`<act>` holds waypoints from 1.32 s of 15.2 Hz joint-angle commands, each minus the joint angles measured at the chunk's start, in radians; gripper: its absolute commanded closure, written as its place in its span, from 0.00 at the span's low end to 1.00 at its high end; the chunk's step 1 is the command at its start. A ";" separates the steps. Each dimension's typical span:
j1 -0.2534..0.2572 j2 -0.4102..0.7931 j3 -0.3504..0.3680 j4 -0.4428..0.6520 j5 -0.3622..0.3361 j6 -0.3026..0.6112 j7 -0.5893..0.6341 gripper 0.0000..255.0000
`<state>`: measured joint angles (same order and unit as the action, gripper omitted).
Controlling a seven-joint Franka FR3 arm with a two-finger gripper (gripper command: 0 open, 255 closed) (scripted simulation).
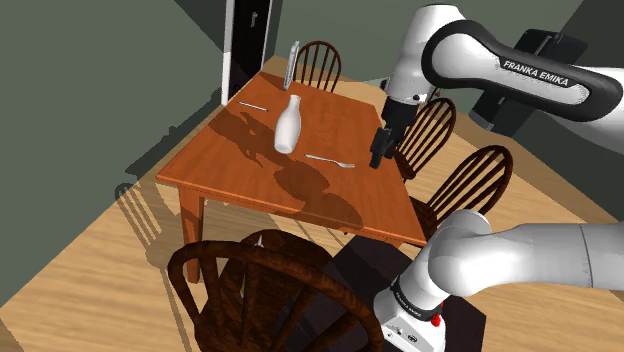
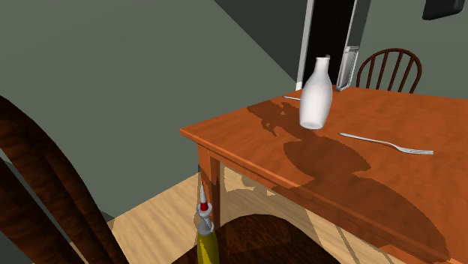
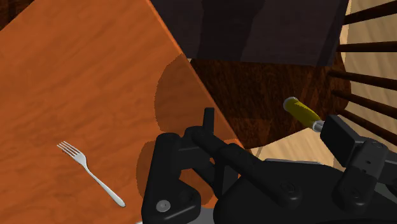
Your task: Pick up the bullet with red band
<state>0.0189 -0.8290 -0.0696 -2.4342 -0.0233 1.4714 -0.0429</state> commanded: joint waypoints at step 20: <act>0.111 0.422 0.304 -0.142 0.160 0.611 0.316 0.00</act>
<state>0.1286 -0.4517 0.2187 -2.5800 0.1360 2.0367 0.2572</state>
